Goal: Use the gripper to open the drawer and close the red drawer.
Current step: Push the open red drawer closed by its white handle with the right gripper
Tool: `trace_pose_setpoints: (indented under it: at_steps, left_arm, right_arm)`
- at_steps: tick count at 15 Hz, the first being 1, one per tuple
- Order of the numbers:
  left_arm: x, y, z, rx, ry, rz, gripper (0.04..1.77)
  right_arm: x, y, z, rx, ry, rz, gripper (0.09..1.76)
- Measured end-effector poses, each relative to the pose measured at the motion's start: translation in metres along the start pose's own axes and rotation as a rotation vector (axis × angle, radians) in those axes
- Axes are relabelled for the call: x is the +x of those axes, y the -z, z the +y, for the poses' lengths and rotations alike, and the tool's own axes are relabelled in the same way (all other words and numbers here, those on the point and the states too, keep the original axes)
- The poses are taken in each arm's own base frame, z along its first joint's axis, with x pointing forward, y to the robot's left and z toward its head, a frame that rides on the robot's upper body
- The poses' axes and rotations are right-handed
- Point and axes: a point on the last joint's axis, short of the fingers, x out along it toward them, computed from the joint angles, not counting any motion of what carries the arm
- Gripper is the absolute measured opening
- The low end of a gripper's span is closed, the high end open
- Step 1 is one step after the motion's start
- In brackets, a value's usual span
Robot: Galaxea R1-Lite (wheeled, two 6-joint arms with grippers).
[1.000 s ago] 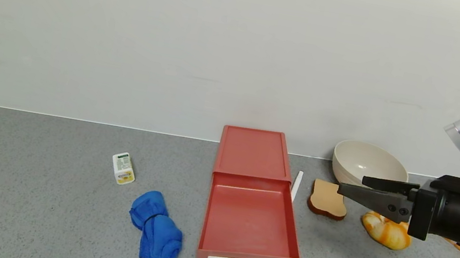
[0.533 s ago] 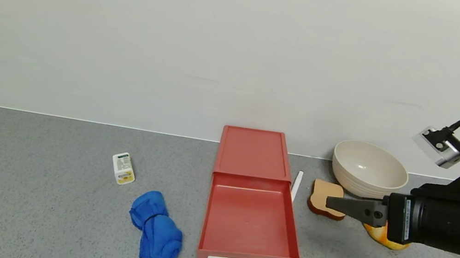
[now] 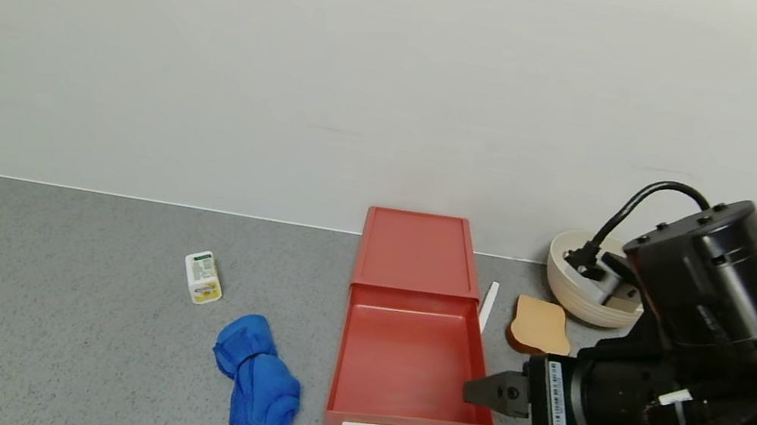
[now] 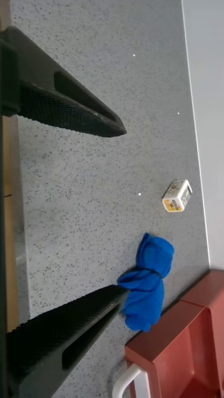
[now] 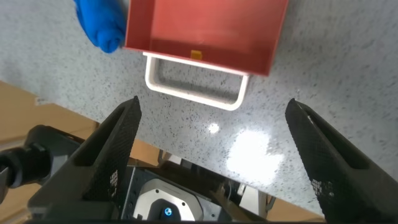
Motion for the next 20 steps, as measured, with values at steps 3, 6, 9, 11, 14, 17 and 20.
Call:
trace_pose_setpoints:
  at_steps: [3, 6, 9, 11, 14, 17, 20]
  left_arm:
    - [0.000, 0.000, 0.000, 0.000, 0.000, 0.000, 1.72]
    - [0.000, 0.000, 0.000, 0.000, 0.000, -0.001, 1.72]
    - [0.000, 0.000, 0.000, 0.000, 0.000, 0.000, 1.72]
    - [0.000, 0.000, 0.000, 0.000, 0.000, 0.000, 1.72]
    - [0.000, 0.000, 0.000, 0.000, 0.000, 0.000, 1.72]
    - [0.000, 0.000, 0.000, 0.000, 0.000, 0.000, 1.72]
    - [0.000, 0.000, 0.000, 0.000, 0.000, 0.000, 1.72]
  right_arm:
    - [0.025, 0.010, 0.017, 0.003, 0.057, 0.038, 1.71]
    - [0.050, 0.025, 0.033, -0.022, 0.108, 0.082, 1.71]
    - [0.072, 0.040, 0.046, -0.039, 0.150, 0.118, 1.71]
    - [0.082, 0.050, 0.053, -0.047, 0.156, 0.147, 1.71]
    - [0.092, 0.061, 0.060, -0.058, 0.175, 0.192, 1.71]
    - [0.103, 0.065, 0.062, -0.054, 0.198, 0.213, 1.71]
    - [0.109, 0.067, 0.064, -0.061, 0.208, 0.223, 1.71]
